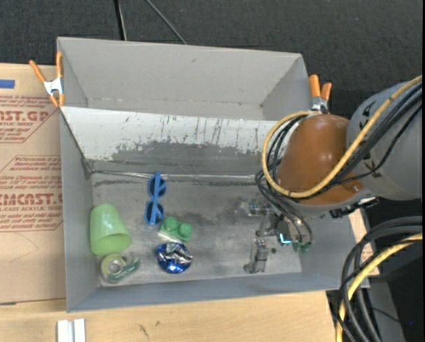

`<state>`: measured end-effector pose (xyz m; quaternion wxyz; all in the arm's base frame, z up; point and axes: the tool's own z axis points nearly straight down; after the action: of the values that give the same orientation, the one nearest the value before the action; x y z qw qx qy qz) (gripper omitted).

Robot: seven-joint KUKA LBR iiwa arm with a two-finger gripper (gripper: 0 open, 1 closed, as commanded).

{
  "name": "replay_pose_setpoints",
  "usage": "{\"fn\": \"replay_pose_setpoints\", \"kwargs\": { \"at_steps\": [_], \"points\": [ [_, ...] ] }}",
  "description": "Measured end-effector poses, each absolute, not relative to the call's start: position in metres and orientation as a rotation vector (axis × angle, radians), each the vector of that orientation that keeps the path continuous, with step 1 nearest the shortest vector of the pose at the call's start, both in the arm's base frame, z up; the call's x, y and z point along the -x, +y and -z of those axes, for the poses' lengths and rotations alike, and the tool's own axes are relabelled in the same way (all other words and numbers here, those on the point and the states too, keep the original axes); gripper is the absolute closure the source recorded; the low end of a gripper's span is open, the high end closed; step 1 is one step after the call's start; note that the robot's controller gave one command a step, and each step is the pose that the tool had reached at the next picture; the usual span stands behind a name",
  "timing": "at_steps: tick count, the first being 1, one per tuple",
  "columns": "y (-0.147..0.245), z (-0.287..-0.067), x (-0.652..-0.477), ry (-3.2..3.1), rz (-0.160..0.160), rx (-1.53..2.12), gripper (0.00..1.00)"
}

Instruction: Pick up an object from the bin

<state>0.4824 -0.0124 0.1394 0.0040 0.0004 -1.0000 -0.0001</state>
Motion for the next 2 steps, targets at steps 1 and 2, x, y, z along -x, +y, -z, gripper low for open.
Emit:
{"fn": "replay_pose_setpoints", "kwargs": {
  "at_steps": [1, 2],
  "points": [
    [-0.105, -0.097, -0.483, -3.136, -0.005, 0.107, 0.00],
    [0.038, -0.103, -0.491, -3.140, 0.007, 0.105, 0.00]
  ]
}}
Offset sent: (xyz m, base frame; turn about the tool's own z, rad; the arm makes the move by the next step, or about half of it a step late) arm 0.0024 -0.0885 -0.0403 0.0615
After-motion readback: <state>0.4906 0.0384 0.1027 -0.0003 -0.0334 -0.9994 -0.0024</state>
